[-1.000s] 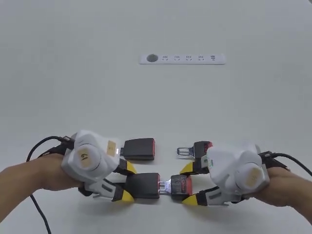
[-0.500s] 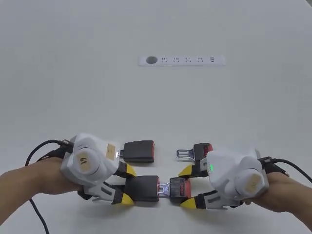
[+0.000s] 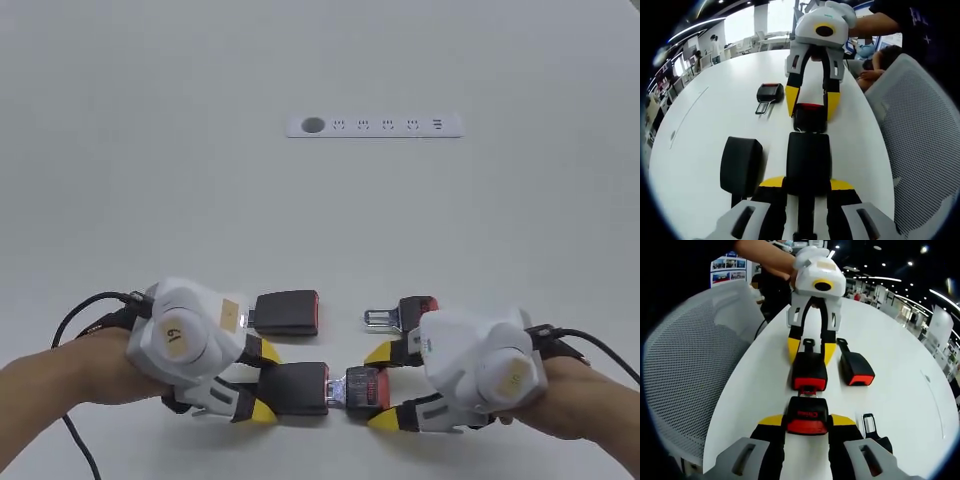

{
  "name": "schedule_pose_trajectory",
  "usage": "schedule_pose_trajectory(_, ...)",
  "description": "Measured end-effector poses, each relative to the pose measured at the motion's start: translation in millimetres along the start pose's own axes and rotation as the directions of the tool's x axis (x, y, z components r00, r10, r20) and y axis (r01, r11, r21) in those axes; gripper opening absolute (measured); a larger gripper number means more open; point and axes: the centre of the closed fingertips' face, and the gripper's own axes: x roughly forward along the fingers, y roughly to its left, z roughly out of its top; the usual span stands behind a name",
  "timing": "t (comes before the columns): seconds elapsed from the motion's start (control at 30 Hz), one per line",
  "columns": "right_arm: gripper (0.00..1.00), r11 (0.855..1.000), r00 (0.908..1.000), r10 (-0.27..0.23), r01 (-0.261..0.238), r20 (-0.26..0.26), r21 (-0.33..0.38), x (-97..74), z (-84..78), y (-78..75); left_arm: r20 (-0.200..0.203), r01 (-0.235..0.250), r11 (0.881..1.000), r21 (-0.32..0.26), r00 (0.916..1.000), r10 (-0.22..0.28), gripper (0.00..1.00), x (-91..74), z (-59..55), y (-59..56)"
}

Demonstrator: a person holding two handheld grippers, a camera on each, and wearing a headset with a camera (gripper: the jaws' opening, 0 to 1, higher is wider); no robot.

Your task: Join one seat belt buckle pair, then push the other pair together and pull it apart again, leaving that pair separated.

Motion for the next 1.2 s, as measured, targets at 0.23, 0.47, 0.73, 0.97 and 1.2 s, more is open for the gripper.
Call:
schedule_pose_trajectory(0.23,0.29,1.000,1.0000,0.001,-0.001,0.007,0.003,4.6,6.8,1.1,-0.005,-0.004,1.000,0.004,1.0000,0.004,0.30,0.9,0.7,-0.6)
schedule_pose_trajectory(0.47,0.29,1.000,1.0000,-0.003,0.003,0.009,0.010,4.9,8.0,1.3,0.000,-0.006,1.000,0.001,1.0000,0.006,0.30,0.7,0.0,-1.0)
schedule_pose_trajectory(0.73,0.29,1.000,1.0000,-0.002,0.002,-0.006,0.027,4.2,4.7,-3.1,0.001,-0.011,1.000,0.001,0.9999,0.011,0.30,1.0,-2.2,-0.6)
schedule_pose_trajectory(0.97,0.29,1.000,1.0000,-0.006,0.006,-0.007,0.027,7.0,3.4,-9.7,0.002,-0.010,1.000,0.003,0.9999,0.010,0.31,1.8,-2.4,0.2)
schedule_pose_trajectory(1.2,0.29,1.000,1.0000,-0.002,0.002,-0.001,0.015,8.2,5.8,-12.2,-0.003,0.003,1.000,0.016,1.0000,-0.003,0.31,1.0,-1.6,-0.9)
